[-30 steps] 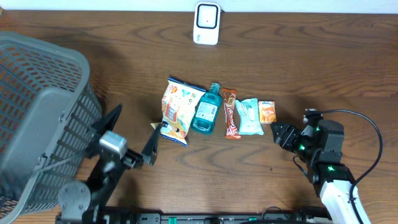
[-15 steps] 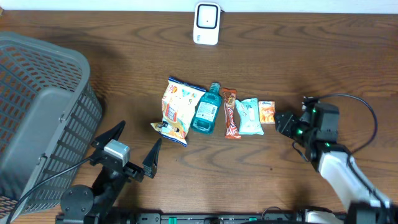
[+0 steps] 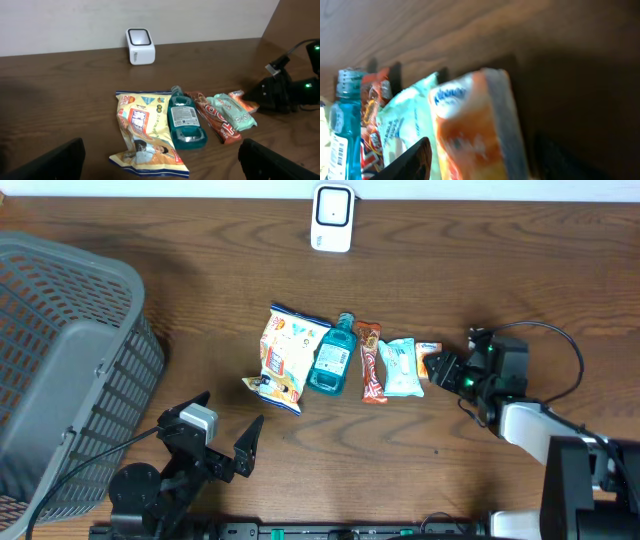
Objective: Scan the item barcode
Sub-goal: 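Grasp the orange tissue pack with the right gripper and lift it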
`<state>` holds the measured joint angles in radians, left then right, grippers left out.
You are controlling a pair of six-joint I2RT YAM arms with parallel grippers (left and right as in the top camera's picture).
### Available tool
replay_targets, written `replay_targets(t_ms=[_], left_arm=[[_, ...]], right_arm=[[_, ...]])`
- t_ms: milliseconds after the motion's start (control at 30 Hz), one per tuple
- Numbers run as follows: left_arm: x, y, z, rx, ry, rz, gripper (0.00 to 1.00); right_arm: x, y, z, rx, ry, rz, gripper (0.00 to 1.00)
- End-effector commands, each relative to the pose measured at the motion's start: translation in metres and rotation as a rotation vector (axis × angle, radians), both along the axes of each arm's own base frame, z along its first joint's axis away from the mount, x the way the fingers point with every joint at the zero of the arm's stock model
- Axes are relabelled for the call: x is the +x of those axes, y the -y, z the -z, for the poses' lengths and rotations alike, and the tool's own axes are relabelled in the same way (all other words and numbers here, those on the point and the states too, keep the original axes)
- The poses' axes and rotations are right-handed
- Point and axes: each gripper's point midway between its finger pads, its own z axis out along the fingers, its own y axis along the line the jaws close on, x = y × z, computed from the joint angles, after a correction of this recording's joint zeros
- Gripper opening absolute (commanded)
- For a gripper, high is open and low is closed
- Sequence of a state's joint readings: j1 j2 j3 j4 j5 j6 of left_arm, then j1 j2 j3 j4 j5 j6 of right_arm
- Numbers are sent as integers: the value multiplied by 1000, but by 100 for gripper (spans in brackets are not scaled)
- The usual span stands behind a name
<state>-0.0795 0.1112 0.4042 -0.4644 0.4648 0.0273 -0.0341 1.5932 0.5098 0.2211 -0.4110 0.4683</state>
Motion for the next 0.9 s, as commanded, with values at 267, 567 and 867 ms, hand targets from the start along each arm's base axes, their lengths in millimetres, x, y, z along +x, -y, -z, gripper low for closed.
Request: replay_targets(t_ms=[267, 567, 867], left_arm=[[-2, -1, -1, 10, 2, -4, 98], [-9, -2, 22, 18, -104, -3, 98], [-32, -4, 67, 36, -320, -2, 98]], right_arm=[[-14, 8, 53, -31, -164, 74, 13], [-6, -10, -5, 376, -39, -95, 1], [-39, -5, -101, 830, 184, -422, 1]])
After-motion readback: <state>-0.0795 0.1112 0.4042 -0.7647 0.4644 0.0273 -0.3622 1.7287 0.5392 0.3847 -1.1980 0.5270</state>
